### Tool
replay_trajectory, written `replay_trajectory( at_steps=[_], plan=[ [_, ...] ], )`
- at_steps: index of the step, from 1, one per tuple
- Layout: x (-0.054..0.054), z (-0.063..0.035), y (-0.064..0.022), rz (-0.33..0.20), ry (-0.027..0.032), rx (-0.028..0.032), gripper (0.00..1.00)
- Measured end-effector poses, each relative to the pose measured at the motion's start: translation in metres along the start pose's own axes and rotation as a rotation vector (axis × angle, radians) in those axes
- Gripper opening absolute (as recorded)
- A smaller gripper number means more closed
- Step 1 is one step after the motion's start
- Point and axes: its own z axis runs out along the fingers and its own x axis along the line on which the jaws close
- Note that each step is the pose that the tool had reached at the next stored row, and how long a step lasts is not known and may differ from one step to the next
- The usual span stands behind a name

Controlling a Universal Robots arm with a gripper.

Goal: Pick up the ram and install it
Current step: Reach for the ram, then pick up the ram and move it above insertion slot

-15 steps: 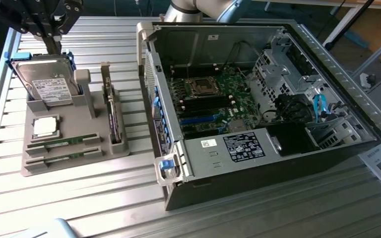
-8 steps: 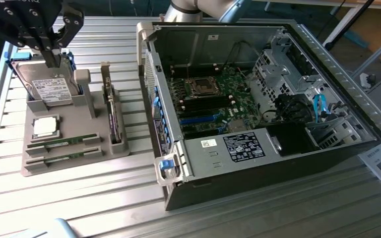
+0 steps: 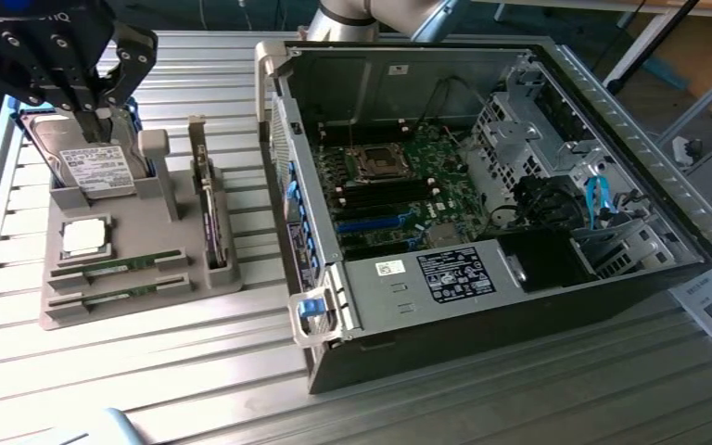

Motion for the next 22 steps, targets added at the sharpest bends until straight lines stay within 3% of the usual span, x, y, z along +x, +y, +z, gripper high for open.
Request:
replay_trajectory(
  at_steps=[22],
  plan=[
    [0.0000, 0.0001, -0.0001, -0.013, 0.0004, -0.0003, 0.11]
  ],
)
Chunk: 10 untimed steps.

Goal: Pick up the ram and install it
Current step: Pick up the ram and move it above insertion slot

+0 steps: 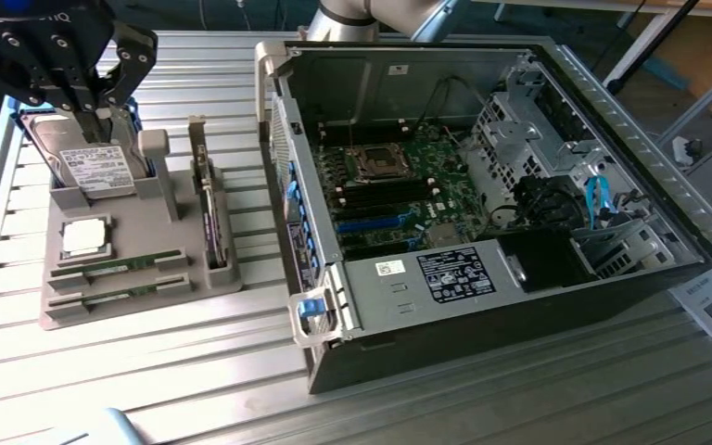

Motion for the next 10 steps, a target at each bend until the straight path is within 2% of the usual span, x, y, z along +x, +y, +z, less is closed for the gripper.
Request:
replay_trajectory(
  at_steps=[7, 10],
  plan=[
    [-0.0001, 0.0000, 0.0000, -0.042, 0.0018, -0.0011, 0.11],
    [-0.0004, 0.0001, 0.0000, -0.084, 0.0037, -0.0021, 0.11]
  ],
)
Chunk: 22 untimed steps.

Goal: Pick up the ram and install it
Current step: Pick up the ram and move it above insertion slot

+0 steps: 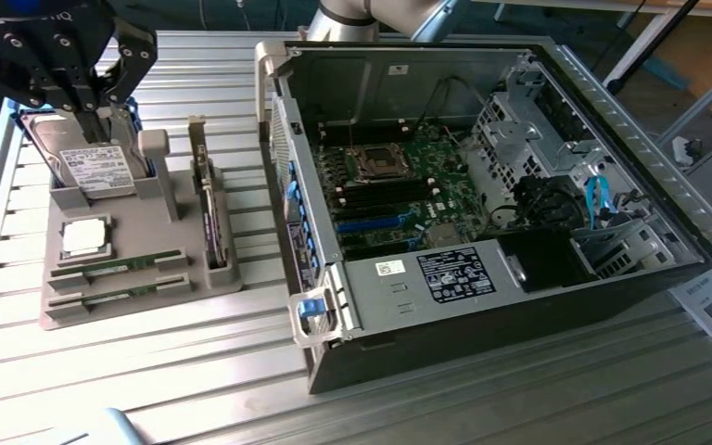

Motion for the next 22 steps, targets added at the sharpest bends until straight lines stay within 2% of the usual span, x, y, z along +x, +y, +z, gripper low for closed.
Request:
replay_trajectory(
  at_steps=[9, 22],
  plan=[
    [-0.0004, 0.0000, 0.0000, -0.113, 0.0051, -0.0027, 0.11],
    [-0.0004, 0.0000, 0.0000, -0.304, 0.0135, -0.0074, 0.11]
  ],
)
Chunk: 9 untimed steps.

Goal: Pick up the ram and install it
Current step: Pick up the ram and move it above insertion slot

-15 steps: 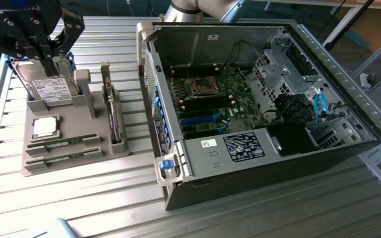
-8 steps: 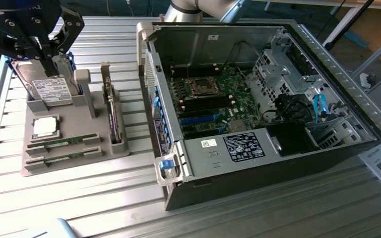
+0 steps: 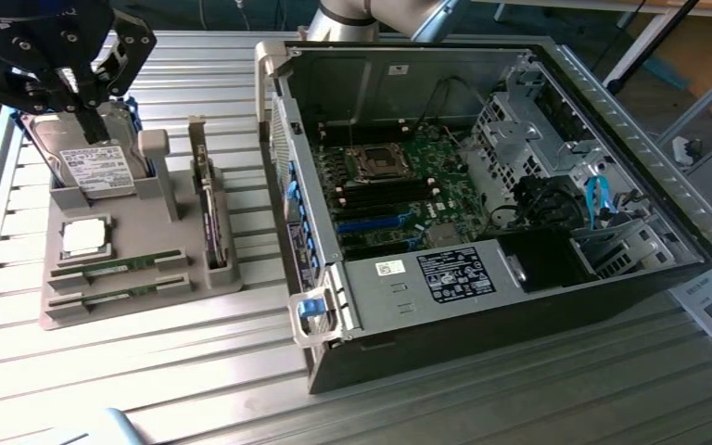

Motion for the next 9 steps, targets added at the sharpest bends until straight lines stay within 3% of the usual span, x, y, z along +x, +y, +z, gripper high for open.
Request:
replay_trajectory(
  at_steps=[9],
  plan=[
    [0.0000, 0.0000, 0.0000, -0.185, 0.0083, -0.0045, 0.11]
  ],
)
